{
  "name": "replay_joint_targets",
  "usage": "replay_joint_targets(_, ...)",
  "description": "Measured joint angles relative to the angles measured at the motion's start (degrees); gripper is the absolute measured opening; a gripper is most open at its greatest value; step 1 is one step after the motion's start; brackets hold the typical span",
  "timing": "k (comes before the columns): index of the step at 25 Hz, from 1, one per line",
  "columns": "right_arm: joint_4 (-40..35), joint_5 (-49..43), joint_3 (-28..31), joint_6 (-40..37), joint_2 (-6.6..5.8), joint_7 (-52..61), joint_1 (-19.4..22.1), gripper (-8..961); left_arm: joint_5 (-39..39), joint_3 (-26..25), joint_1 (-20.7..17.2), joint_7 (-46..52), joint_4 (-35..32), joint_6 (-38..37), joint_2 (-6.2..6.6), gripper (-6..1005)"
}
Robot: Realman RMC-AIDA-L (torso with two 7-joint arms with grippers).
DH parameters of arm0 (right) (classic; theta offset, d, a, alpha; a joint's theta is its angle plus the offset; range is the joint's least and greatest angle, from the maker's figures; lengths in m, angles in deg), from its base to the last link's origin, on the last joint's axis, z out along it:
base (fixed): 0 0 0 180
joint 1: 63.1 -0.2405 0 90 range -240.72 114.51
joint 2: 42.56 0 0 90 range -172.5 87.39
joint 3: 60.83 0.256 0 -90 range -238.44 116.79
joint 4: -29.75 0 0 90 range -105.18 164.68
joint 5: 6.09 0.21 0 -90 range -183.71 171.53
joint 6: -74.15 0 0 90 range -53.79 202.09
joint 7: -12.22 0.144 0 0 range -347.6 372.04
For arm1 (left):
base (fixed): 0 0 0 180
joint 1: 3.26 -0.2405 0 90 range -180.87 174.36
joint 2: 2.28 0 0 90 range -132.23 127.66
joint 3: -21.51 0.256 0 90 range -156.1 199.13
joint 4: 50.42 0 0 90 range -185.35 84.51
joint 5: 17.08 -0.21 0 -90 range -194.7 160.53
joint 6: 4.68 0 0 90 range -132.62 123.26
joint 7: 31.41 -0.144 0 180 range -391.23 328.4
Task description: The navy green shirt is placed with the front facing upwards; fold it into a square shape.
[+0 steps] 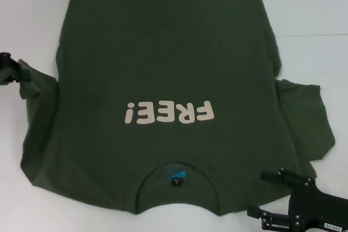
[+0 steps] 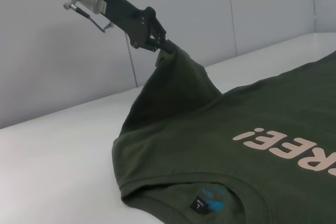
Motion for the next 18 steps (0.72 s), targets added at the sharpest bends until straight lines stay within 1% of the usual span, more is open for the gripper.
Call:
replay_joint_targets(7, 0.0, 0.0, 0.0, 0.0, 0.00, 0.0, 0.0, 931, 0.4, 0.2, 1.5, 0.3, 0.2, -1.4, -0.28, 39)
replay_joint_targets(8, 0.0, 0.0, 0.0, 0.0, 0.00, 0.0, 0.0, 931, 0.5, 0.2, 1.8, 0.3, 0.3, -1.4, -0.45, 39)
replay_joint_targets(9, 0.0, 0.0, 0.0, 0.0, 0.00, 0.0, 0.0, 931, 0.5, 0.2, 2.1, 0.3, 0.5, -1.4, -0.92, 39)
replay_joint_targets(10, 0.1, 0.0, 0.0, 0.0, 0.00, 0.0, 0.0, 931, 0.5, 0.2, 2.1, 0.3, 0.5, -1.4, -0.92, 40)
replay_joint_targets(11, 0.1, 0.0, 0.0, 0.0, 0.00, 0.0, 0.0, 931, 0.6, 0.2, 2.2, 0.4, 0.6, -1.4, -1.24, 40)
replay_joint_targets(12, 0.1, 0.0, 0.0, 0.0, 0.00, 0.0, 0.0, 931, 0.7, 0.2, 2.3, 0.4, 0.6, -1.3, -1.64, 40)
replay_joint_targets(14, 0.2, 0.0, 0.0, 0.2, 0.02, 0.0, 0.0, 931, 1.2, 0.2, 2.3, 0.4, 0.7, -0.8, -3.09, 40)
replay_joint_targets(15, 0.2, 0.0, 0.0, 0.2, 0.04, 0.0, 0.0, 931, 1.2, 0.2, 2.3, 0.3, 0.7, -0.6, -3.55, 40)
replay_joint_targets(17, 0.2, 0.0, 0.0, 0.2, 0.07, 0.0, 0.0, 930, 1.3, 0.2, 2.3, 0.0, 0.8, 0.4, -5.39, 40)
replay_joint_targets(18, 0.2, 0.0, 0.0, 0.2, 0.07, 0.0, 0.0, 930, 1.3, 0.3, 2.3, -0.2, 0.9, 0.9, -5.96, 40)
